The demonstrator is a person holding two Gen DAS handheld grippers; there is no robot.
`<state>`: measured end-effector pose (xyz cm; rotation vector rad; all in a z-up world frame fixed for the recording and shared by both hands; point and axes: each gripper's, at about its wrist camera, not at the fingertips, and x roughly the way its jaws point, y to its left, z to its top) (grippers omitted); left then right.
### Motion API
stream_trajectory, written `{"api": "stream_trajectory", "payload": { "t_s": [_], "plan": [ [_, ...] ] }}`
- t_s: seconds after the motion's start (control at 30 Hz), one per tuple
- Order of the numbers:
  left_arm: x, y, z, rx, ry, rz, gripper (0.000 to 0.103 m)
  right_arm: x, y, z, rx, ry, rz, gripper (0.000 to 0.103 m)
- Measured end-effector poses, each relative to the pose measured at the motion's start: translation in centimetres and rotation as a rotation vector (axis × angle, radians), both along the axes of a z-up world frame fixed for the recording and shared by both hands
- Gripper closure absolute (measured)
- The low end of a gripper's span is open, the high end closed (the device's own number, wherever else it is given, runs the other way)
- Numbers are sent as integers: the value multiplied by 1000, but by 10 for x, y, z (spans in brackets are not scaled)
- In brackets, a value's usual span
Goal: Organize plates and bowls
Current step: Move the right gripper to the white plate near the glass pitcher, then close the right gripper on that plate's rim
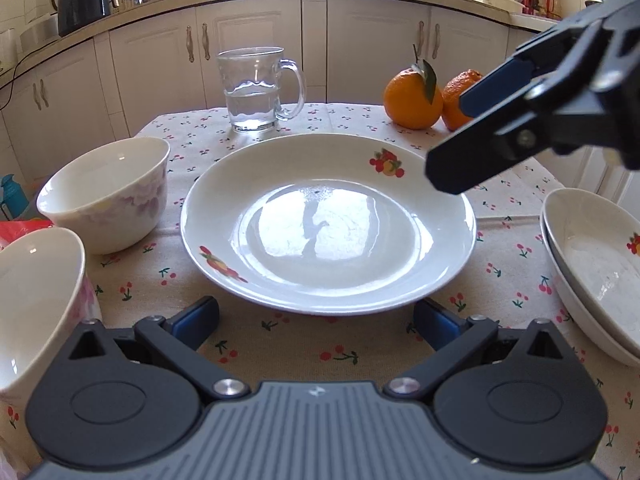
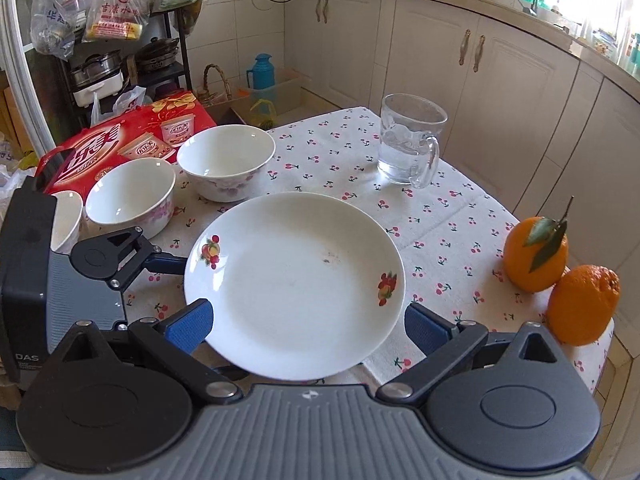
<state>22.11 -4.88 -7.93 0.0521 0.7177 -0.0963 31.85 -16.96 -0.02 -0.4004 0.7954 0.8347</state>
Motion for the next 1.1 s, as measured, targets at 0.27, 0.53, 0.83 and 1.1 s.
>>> {"api": "stream_trajectory", "payload": {
  "t_s": [0.27,0.53,0.83,1.1],
  "plan": [
    [-1,0,0,-3,-5,-4,1,56,16,-25,-14,70,31,0],
    [-1,0,1,9,-19,-30,3,106,30,-45,16,158,39,8],
    [-1,2,3,1,-18,-42,11,134,43,-58,22,233,82,28],
    [0,2,3,2,-13,-48,12,140,46,-61,34,278,125,33]
  ]
}}
